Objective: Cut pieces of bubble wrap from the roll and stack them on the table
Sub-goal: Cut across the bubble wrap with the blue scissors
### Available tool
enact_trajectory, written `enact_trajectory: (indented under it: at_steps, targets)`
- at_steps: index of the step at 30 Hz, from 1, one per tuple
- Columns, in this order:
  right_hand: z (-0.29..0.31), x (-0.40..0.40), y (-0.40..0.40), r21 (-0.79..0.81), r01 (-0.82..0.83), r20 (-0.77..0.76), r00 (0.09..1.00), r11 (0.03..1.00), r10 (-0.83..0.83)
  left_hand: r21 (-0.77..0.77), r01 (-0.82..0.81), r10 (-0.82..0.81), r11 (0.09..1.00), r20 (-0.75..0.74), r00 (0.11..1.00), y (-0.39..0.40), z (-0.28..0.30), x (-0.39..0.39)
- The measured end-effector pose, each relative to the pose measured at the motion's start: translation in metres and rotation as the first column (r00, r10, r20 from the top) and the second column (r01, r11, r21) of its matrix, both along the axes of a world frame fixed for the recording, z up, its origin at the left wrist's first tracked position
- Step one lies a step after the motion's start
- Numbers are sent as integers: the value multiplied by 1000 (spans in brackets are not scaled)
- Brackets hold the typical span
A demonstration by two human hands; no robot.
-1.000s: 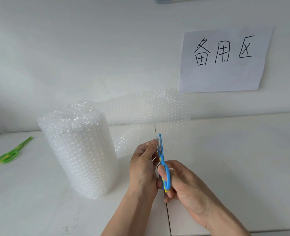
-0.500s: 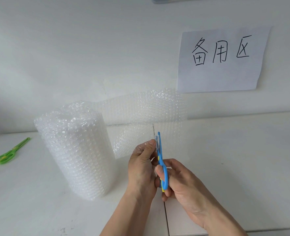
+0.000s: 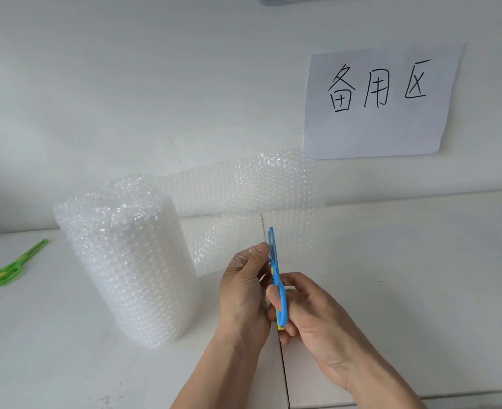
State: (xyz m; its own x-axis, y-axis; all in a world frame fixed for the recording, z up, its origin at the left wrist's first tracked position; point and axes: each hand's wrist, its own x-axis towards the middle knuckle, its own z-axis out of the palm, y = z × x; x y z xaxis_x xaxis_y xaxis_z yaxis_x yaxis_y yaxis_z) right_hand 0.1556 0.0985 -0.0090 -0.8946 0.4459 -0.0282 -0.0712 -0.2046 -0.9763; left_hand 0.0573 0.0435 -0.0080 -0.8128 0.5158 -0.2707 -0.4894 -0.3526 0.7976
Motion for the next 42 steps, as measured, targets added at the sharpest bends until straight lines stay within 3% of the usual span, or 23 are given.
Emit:
enact_trajectory:
  at_steps: [17, 27, 42]
  targets:
    - [-3, -4, 4, 3, 1, -25, 1000, 1000, -1, -12, 90, -90, 996, -28, 996, -5, 4, 8]
    - [-4, -4, 2, 13, -11, -13, 1000, 1000, 12, 31, 46, -47, 998, 18, 999, -3, 4, 1]
    - [-2, -5, 4, -2, 19, -30, 999, 1000, -19, -9, 138, -138, 990, -48, 989, -3, -1, 3]
